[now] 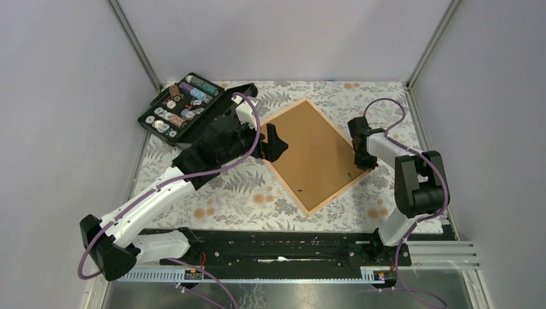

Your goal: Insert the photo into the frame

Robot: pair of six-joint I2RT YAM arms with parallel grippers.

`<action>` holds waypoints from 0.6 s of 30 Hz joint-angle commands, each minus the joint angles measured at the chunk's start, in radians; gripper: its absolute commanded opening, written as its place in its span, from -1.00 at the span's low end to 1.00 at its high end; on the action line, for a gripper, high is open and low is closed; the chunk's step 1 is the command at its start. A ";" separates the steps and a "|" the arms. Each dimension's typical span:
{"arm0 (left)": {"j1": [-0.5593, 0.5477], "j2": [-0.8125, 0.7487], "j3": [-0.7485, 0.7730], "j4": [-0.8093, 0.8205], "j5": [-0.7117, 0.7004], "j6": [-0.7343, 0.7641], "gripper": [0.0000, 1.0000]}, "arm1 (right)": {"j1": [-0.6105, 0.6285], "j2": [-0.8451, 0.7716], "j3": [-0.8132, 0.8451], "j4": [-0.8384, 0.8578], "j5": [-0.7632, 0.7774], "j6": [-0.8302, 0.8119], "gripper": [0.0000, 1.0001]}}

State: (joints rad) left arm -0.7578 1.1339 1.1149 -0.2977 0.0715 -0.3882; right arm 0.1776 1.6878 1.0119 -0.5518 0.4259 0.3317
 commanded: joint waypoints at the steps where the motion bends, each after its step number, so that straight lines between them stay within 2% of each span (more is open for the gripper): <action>1: 0.007 -0.023 0.008 0.035 0.000 0.010 0.98 | 0.003 0.028 0.044 -0.028 0.196 -0.073 -1.00; 4: 0.006 -0.020 0.006 0.038 0.003 0.008 0.98 | 0.019 0.015 0.118 -0.089 0.186 0.026 -0.98; 5: 0.006 -0.020 0.005 0.037 0.004 0.007 0.97 | 0.029 0.016 0.159 -0.126 0.183 0.050 -0.90; 7: 0.006 -0.013 0.006 0.038 0.006 0.006 0.97 | 0.059 0.014 0.200 -0.187 0.196 0.074 -0.52; 8: 0.007 -0.011 0.008 0.036 0.009 0.006 0.97 | 0.077 0.007 0.209 -0.215 0.213 0.080 -0.24; 9: 0.007 -0.011 0.009 0.035 0.008 0.006 0.97 | 0.091 -0.006 0.209 -0.244 0.231 0.089 -0.05; 12: 0.007 -0.014 0.010 0.035 0.014 0.006 0.97 | 0.100 -0.089 0.157 -0.276 0.166 0.141 0.31; 15: 0.007 -0.015 0.012 0.035 0.022 0.006 0.97 | 0.098 -0.214 0.049 -0.220 -0.009 0.145 0.35; 16: 0.007 -0.017 0.011 0.035 0.024 0.005 0.97 | 0.098 -0.279 0.008 -0.192 -0.073 0.159 0.29; 18: 0.007 -0.016 0.011 0.035 0.029 0.004 0.97 | 0.098 -0.352 -0.088 -0.147 -0.149 0.229 -0.07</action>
State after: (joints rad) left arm -0.7570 1.1339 1.1149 -0.2981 0.0776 -0.3889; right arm 0.2787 1.4929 1.0378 -0.7227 0.4545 0.4534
